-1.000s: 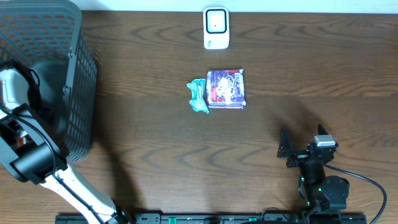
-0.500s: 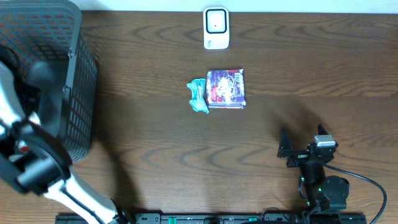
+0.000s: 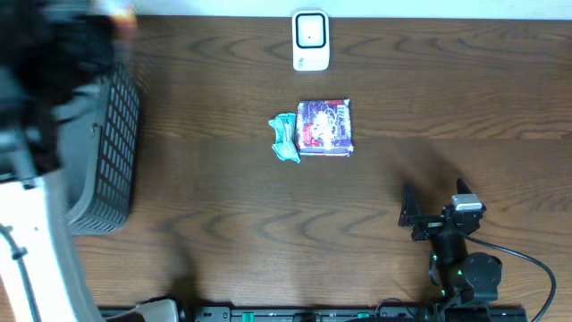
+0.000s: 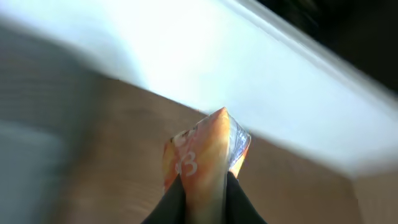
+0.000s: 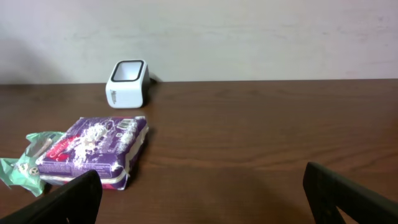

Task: Scan the item barcode
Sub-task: 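Carry the orange snack to the scanner and set it down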

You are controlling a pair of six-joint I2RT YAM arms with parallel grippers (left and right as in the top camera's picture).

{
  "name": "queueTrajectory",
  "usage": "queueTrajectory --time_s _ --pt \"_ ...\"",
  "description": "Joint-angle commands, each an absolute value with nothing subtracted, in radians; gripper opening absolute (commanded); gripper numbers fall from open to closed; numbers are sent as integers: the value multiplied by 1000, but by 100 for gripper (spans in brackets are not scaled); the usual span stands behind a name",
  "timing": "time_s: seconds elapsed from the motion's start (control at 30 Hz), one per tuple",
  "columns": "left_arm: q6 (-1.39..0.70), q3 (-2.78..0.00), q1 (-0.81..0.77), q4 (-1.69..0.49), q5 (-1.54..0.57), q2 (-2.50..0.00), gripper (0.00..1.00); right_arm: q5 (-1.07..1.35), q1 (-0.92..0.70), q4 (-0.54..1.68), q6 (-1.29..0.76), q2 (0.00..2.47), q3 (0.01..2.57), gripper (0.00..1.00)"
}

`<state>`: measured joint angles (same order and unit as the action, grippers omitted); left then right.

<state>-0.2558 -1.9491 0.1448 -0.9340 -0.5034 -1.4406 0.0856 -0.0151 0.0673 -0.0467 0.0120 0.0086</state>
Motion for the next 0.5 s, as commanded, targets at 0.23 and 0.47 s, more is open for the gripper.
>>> queueTrajectory --time_s 0.23,0.47 --pt "-91 -1755 -320 -975 -4 -1677 7 81 -1 70 -36 7 6 99" --pt "-157 -1720 -430 -978 176 -1896 7 80 -1 70 -36 7 5 99"
